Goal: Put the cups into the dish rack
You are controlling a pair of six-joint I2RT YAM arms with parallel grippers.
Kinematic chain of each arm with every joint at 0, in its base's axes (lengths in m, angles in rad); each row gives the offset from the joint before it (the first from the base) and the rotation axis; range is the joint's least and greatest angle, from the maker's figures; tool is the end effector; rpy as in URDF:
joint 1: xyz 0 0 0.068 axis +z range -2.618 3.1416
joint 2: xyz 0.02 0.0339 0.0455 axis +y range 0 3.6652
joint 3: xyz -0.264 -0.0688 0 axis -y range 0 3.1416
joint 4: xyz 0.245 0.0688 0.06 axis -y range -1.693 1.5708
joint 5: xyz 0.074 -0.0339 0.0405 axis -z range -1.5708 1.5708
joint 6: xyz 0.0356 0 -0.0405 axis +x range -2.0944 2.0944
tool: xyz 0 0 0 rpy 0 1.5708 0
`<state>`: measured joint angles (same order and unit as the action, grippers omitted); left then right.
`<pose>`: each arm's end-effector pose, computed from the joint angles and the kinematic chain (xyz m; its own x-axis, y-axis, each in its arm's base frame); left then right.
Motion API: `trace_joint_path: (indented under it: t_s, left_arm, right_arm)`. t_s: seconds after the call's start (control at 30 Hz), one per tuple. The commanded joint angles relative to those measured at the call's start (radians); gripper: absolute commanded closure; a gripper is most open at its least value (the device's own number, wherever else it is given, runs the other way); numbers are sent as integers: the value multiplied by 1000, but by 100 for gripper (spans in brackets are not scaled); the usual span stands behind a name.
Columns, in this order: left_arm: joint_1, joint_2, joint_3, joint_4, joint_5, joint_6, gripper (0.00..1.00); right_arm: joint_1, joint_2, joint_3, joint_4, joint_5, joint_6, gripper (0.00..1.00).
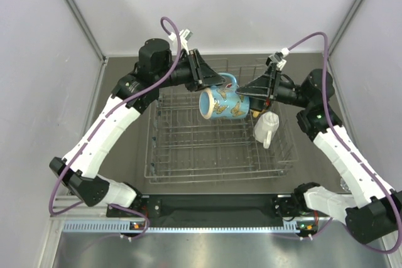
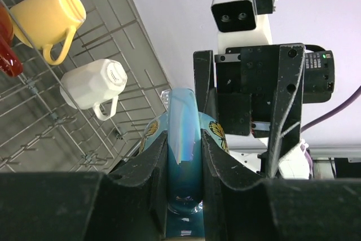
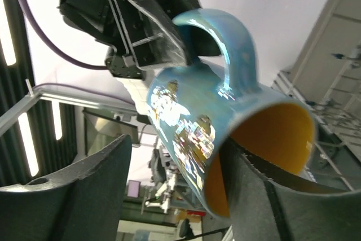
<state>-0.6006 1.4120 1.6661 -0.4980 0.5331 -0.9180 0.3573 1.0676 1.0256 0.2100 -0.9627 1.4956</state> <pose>0.2388 -0.1855 0.4686 -0.8309 -0.2601 -0.4919 0.3845 0.3707 -0.8454 0.2081 0.1089 0.4102 -0.9434 0.2559 -0.2109 -0.2282 -0.0394 0.9728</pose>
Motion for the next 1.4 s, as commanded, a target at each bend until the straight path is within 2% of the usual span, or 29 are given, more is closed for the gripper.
trace_joint_path:
  t_s: [0.0, 0.1, 0.17, 0.27, 0.33, 0.47, 0.5, 0.57, 0.6, 0.63, 0.7, 0.83, 1.0, 1.37]
  left_arm:
    - [15, -24, 61, 90, 25, -67, 100]
    - [25, -27, 57, 85, 25, -78, 100]
    - [33, -21, 70, 55, 13, -76, 100]
    - [35, 13, 132, -75, -36, -33, 100]
    - [35, 28, 174, -176, -82, 7, 100]
    - [35, 67, 211, -281, -128, 39, 100]
    - [33, 74, 219, -299, -133, 48, 100]
    - [29, 100, 241, -362, -160, 57, 100]
    - [27, 110, 244, -375, -168, 68, 100]
    - [15, 117, 250, -388, -179, 74, 100]
    - [1, 149, 259, -427, -217, 97, 100]
    - [-34, 208, 287, -485, -286, 117, 100]
    - [-56, 289, 281, -507, -323, 129, 100]
    - [-57, 478, 392, -597, -337, 157, 100]
  right_arm:
    - [-62, -50, -13, -43, -60, -77, 36]
    - [-99, -63, -21, -130, -86, -141, 35]
    - [-130, -74, -9, -268, -94, -227, 35]
    - [-168, -87, 17, -487, -74, -374, 36]
    - [-188, -93, 18, -573, -48, -435, 37]
    - [-266, -90, 22, -789, 18, -555, 38]
    - [-279, -84, 40, -923, 69, -593, 38]
    - [-299, -52, 144, -1071, 149, -746, 38]
    - [-300, -35, 192, -1194, 244, -796, 38]
    - [-299, -3, 291, -1254, 290, -880, 38]
    - [-300, 20, 379, -1352, 404, -932, 37]
    - [-300, 35, 526, -1393, 478, -977, 37]
    - [-299, 29, 553, -1394, 483, -977, 36]
    - [-299, 25, 582, -1426, 510, -1009, 36]
